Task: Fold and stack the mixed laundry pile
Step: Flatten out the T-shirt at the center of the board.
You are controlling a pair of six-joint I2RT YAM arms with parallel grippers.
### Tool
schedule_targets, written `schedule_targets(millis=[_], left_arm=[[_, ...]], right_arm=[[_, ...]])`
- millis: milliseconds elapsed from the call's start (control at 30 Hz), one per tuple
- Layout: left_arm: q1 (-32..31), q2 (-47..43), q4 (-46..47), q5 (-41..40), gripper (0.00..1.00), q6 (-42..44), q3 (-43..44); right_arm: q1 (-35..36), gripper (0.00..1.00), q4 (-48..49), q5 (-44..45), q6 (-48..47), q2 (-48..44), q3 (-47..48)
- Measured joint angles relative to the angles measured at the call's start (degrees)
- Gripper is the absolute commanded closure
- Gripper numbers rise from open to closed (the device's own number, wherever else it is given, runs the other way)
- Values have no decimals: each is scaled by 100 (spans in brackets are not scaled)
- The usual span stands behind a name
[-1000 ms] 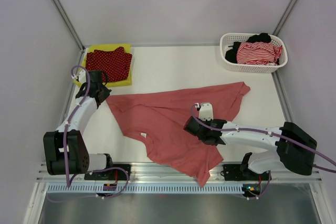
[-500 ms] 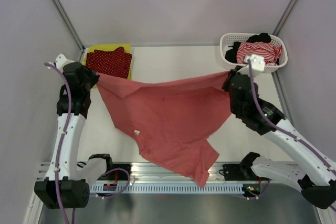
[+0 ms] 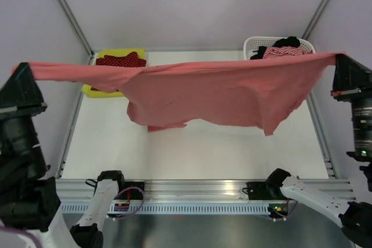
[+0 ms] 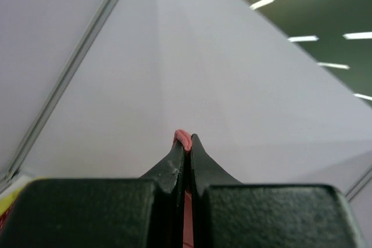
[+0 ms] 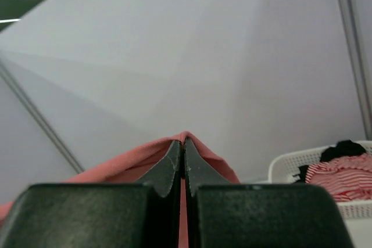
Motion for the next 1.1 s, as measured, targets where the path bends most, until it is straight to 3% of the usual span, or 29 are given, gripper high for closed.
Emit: schedule_targets(millis=[367,600,800,933,1100], left_arm=[[0,-7,-442,-48,98,479,2568],[0,-15,-396,7,98,575,2730],[0,310,245,319,98,675,1228],[0,855,1200,544,98,898,-487],[0,2240,2415,837,98,997,-2837]], right_arm=[[-2,99,-984,-2260,160,-374,1451],[-4,99,-1038,-2415,260,-737,1047],[142,100,-455,-863,219,-468,-284],[444,100,337,553,4,190,-1432],[-42,100,1043,817,151,1213,-3021]])
